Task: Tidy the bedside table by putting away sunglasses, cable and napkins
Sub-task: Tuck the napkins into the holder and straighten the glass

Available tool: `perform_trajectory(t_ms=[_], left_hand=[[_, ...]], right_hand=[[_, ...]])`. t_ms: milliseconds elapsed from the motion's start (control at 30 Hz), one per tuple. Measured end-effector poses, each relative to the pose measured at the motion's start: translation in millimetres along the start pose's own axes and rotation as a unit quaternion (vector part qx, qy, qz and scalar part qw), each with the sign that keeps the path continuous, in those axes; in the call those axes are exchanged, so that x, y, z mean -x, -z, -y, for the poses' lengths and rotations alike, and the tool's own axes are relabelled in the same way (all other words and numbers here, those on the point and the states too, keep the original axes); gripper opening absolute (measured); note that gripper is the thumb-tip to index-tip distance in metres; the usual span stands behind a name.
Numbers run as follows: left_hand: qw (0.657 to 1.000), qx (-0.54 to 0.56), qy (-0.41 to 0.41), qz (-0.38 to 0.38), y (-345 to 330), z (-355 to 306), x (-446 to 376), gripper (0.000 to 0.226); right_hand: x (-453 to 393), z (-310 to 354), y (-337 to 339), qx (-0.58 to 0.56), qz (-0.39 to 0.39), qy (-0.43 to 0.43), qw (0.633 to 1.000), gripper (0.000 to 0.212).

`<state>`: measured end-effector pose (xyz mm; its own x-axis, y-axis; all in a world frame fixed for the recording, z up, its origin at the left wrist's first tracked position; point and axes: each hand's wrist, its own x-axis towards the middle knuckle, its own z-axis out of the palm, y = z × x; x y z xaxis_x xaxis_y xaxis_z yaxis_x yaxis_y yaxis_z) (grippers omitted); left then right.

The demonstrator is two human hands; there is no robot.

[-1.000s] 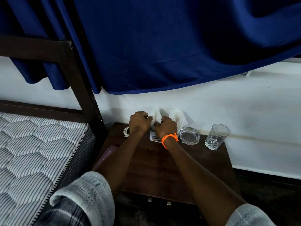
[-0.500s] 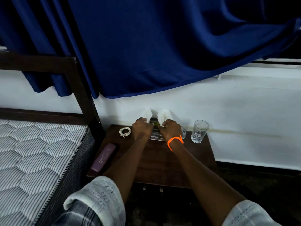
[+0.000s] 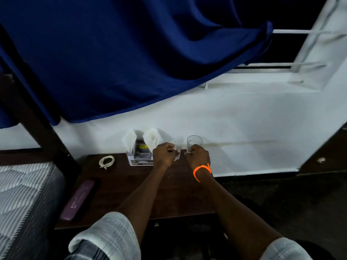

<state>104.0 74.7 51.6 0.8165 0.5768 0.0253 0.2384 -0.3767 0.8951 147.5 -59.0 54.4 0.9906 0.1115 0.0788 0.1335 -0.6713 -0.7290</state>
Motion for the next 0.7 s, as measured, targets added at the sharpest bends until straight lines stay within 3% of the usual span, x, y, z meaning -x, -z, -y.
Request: perform_trajectory(t_ms=[167,433,700], left_hand=[[0.999,0.019,0.004,0.028,-37.3,-1.7,-11.5,0.04],[0.998,0.021,0.008,0.062,-73.1,3.5,-36.3,0.063],[0.995,0.053,0.002,0.09,-85.0,9.6,-47.1,0.06]], right_hand=[[-23.8,-31.6,1.2,-0.001,-0.024,-0.025,0.999,0.019],[-55.4,-60.6,-8.7,-0.001,-0.02,-0.04,0.999,0.062],[-65.8,-65.2,-19.9,-0.062,-0.016,0.004,0.998,0.049]])
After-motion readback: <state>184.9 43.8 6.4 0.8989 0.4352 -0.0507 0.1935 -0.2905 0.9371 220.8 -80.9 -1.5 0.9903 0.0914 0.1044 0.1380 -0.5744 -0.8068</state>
